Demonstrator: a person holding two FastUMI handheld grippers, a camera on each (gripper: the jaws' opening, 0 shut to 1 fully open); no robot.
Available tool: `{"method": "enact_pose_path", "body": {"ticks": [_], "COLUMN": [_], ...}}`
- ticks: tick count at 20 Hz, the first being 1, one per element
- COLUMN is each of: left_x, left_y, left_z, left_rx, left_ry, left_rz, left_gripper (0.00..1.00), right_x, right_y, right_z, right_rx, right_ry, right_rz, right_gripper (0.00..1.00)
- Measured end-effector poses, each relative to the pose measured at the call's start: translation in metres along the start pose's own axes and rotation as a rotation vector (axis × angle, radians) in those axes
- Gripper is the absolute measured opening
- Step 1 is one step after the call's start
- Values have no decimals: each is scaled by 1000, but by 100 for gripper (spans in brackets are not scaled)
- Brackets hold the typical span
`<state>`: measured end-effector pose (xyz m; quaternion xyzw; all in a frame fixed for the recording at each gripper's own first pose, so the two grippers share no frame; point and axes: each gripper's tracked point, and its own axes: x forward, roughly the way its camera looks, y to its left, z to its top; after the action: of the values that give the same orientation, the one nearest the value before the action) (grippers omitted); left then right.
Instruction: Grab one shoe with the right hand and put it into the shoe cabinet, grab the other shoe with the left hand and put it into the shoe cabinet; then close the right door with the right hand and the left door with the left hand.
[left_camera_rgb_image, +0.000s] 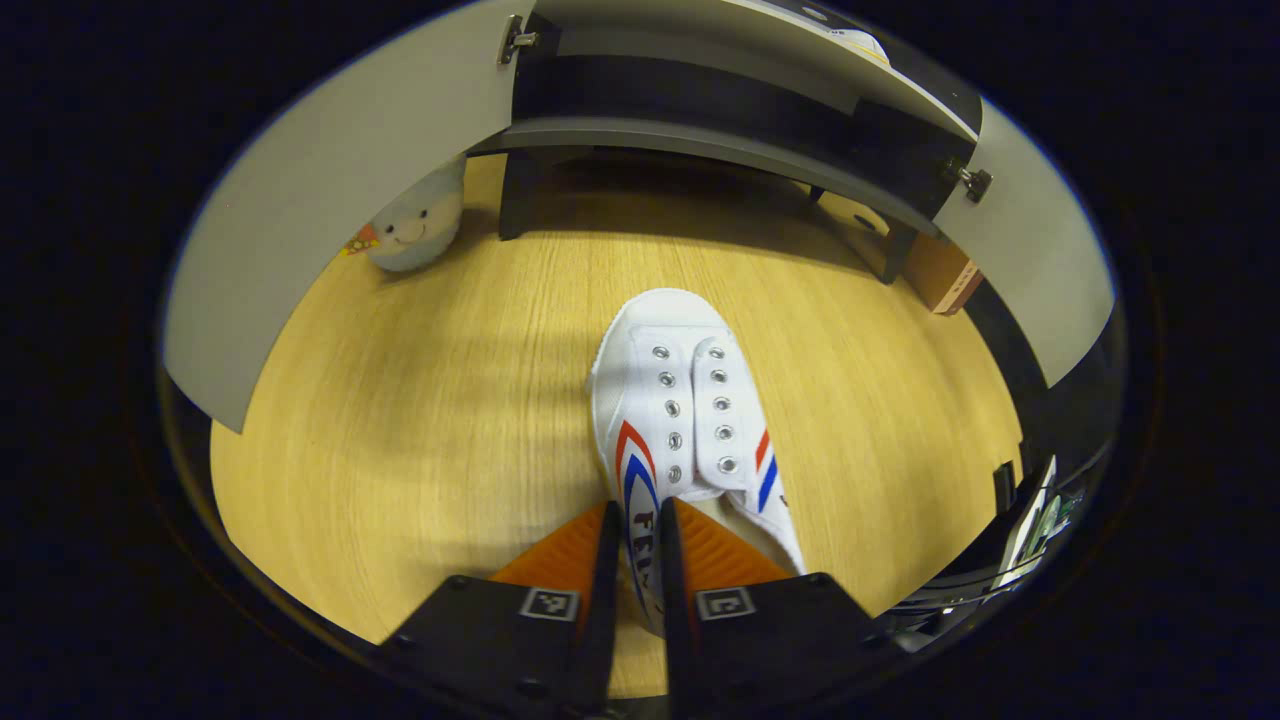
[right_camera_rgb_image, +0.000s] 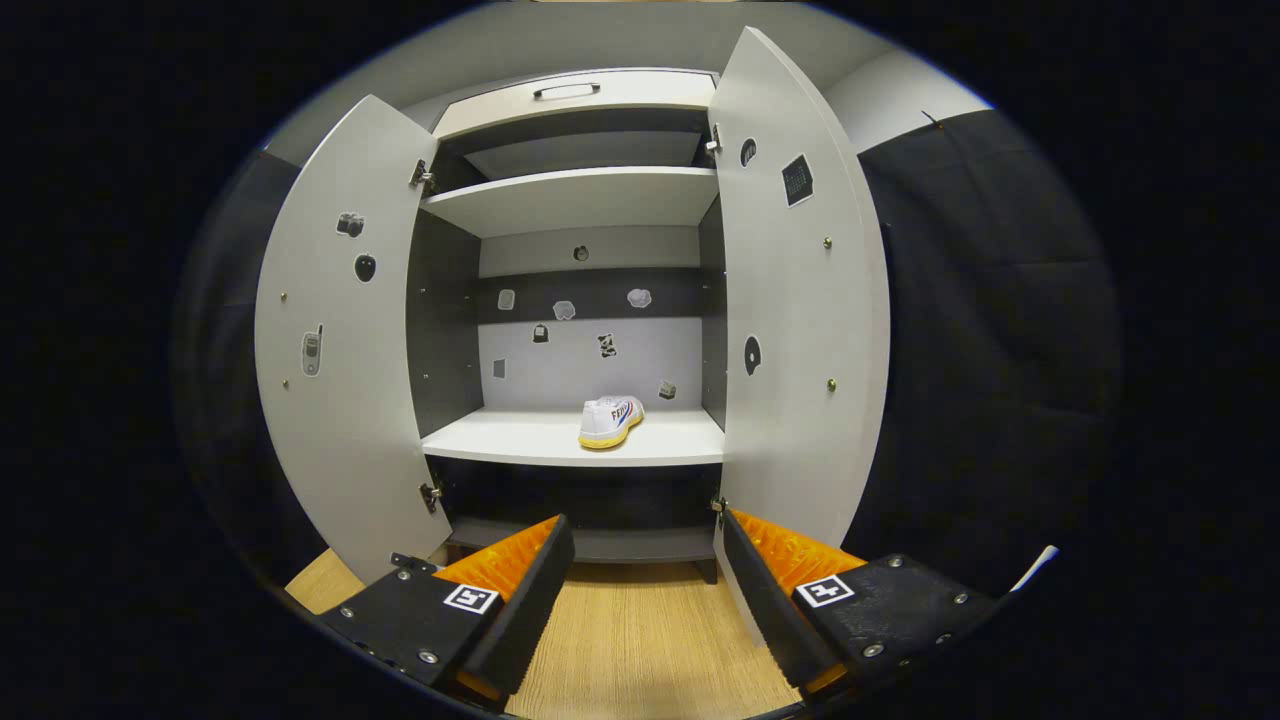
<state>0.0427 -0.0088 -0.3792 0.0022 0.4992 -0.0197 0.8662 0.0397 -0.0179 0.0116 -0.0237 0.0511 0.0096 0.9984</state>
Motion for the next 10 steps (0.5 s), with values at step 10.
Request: {"method": "enact_pose_path", "body": {"ticks": [10], "left_x": [-7], "left_y": [2], "left_z": [15], "left_rx": [-18], "left_ry": [-28], "left_rz": [-87], "left_gripper": [7], "right_x": [0], "right_y": [6], "right_z": [9], "right_rx": [-13], "right_ry": [-26], "right_rz": [20], "right_gripper": [93]}}
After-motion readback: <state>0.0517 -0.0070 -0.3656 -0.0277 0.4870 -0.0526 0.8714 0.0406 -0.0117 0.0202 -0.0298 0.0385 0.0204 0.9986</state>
